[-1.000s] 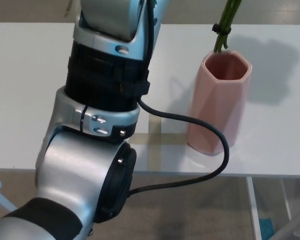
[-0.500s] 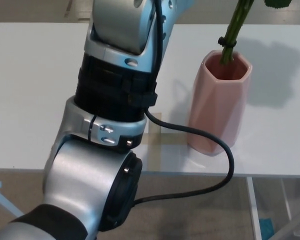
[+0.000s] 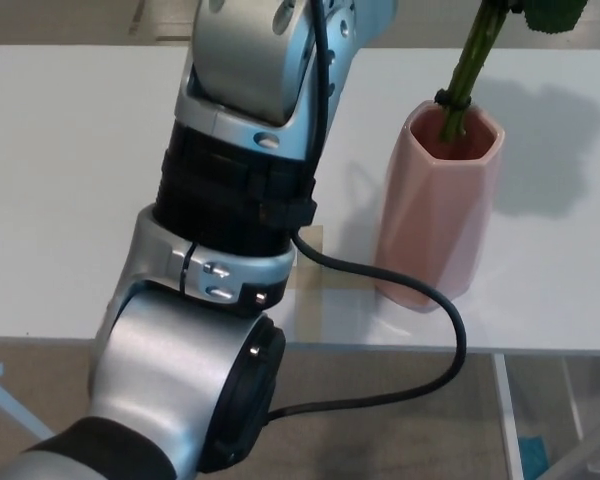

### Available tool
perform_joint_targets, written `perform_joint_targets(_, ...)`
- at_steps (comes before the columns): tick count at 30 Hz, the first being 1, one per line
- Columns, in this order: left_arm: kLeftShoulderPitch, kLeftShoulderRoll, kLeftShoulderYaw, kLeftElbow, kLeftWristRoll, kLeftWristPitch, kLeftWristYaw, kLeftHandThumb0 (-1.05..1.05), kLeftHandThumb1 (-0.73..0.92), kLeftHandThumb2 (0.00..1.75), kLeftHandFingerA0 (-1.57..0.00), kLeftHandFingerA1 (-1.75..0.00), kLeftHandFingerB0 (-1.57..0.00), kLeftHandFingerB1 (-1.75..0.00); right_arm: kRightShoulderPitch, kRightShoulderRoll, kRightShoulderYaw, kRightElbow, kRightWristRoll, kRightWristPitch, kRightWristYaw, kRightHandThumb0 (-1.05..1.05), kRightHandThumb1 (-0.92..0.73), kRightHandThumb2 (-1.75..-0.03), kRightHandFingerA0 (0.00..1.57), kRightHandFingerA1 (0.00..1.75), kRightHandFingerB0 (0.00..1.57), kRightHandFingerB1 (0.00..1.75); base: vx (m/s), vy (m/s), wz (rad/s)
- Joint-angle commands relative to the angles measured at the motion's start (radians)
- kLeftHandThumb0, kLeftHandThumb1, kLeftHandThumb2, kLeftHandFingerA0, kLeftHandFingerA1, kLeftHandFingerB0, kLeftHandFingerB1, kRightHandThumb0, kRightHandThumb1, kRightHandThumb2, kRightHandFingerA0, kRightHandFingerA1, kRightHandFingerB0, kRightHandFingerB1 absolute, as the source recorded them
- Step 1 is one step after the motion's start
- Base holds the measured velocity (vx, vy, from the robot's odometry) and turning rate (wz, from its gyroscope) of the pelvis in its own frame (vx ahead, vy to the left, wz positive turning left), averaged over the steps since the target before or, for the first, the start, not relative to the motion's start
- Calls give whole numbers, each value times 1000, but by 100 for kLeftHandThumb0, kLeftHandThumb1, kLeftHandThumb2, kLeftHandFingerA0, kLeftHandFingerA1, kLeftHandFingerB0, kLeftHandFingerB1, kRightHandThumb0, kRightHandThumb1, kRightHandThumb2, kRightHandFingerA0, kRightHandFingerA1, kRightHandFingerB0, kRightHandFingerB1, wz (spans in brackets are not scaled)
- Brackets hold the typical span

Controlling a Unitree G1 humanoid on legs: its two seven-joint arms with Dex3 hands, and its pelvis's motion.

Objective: Use the left hand to pick up the rose and then lift and insert it into the pink vase.

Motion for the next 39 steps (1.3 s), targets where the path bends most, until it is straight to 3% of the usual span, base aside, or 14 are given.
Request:
perform_joint_targets(1,22,-9,-10,-16,2,-14,8,-18,83,64,-94,-147,-76,-79,7,-8,1,-2,-3,10,11,-28,-55,-55,72,51,62,46,0,0,0)
perform_joint_targets(9,40,-15,-15,-5,2,-23,11,-19,83,64,-95,-147,-76,-78,7,-9,-3,-7,3,5,24,-26,-55,-55,72,51,61,47,0,0,0)
perform_joint_targets(22,53,-31,-45,26,24,-46,31,-18,80,67,-83,-150,-79,-75,1,-11,3,-11,-3,11,27,-25,-54,-55,71,52,60,47,0,0,0)
perform_joint_targets(39,84,-37,-63,32,14,-55,17,-18,82,64,-93,-145,-78,-85,-7,-9,4,-10,-1,13,32,-25,-54,-56,70,51,59,46,0,0,0)
